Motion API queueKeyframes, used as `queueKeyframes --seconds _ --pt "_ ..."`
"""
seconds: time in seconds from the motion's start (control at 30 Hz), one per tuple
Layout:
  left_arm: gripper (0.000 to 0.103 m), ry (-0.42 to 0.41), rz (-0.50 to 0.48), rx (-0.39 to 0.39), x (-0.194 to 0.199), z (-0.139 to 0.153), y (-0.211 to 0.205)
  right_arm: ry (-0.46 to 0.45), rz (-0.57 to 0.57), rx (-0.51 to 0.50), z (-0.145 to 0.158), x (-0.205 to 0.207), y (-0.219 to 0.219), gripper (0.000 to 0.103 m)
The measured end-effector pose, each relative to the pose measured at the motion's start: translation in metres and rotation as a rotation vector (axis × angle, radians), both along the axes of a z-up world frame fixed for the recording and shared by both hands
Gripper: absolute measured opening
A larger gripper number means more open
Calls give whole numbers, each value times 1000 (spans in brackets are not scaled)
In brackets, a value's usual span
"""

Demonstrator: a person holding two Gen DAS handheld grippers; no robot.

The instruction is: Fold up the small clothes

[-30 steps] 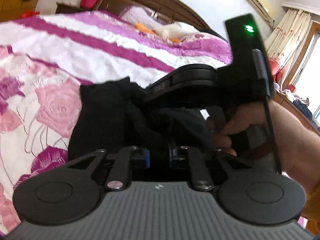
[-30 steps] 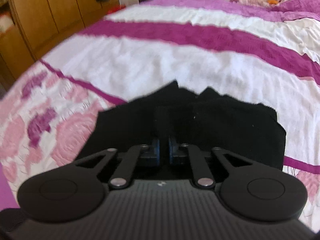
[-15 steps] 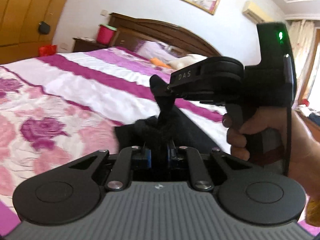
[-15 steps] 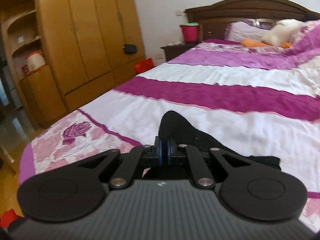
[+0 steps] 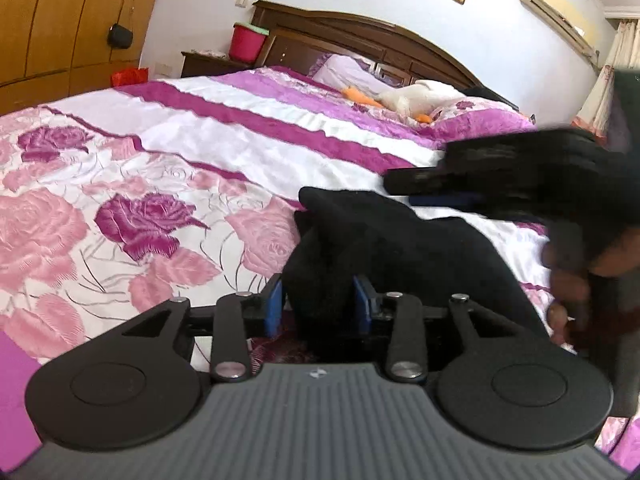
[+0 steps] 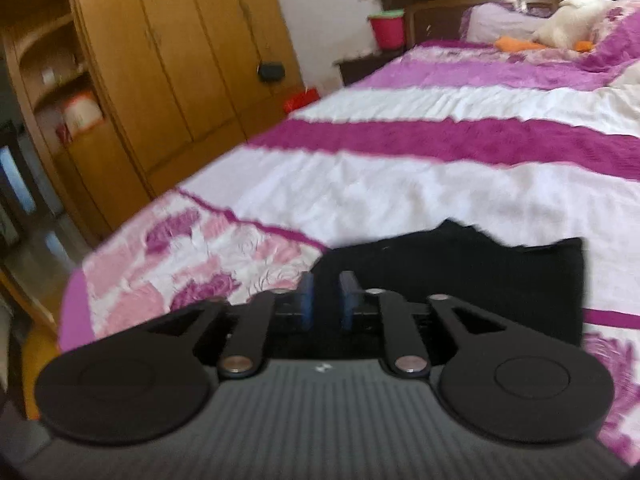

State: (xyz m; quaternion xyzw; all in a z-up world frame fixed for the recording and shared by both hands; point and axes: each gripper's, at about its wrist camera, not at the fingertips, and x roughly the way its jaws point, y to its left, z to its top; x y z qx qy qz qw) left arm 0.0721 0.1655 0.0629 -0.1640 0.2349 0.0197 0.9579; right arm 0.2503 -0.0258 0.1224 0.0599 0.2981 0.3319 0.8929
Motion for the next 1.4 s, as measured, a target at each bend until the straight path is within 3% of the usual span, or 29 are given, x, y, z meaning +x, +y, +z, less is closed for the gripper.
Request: queueKeyframes --seconds 0.07,0.23,0.33,0.5,0.7,0.77,0.83,1.0,1.1,1.17,1.3,1.4 --pt "42 -15 -2 21 -8 10 -4 -20 -44 17 4 -10 -25 54" --pt "44 -63 -3 31 -11 30 -9 10 -160 24 -5 -26 -76 54" --pt "47 -47 -30 55 0 37 -19 28 -225 18 -16 -29 -93 54" --pt "47 19 -25 87 27 23 -25 88 -244 16 -41 -26 -93 54" --pt "48 117 -20 136 52 -5 -14 80 -227 20 -56 -27 -76 54" --pt "54 140 -15 143 55 -11 -10 78 -219 18 -57 -27 -71 56" --pt "56 144 -11 122 57 -13 -5 70 -214 10 -59 -26 -68 59" --pt "58 132 -32 -22 52 -3 8 97 -257 83 -56 -30 -86 61" --pt "76 128 -70 -101 49 3 11 117 -274 139 -58 -37 -100 61" --pt "81 131 -98 -103 49 6 8 126 -277 148 -61 -41 -105 61" --pt "85 193 -109 -31 56 -1 -2 152 -265 171 -72 -38 -106 69" --pt "87 200 -114 -73 60 -12 1 217 -236 212 -84 -30 -104 70"
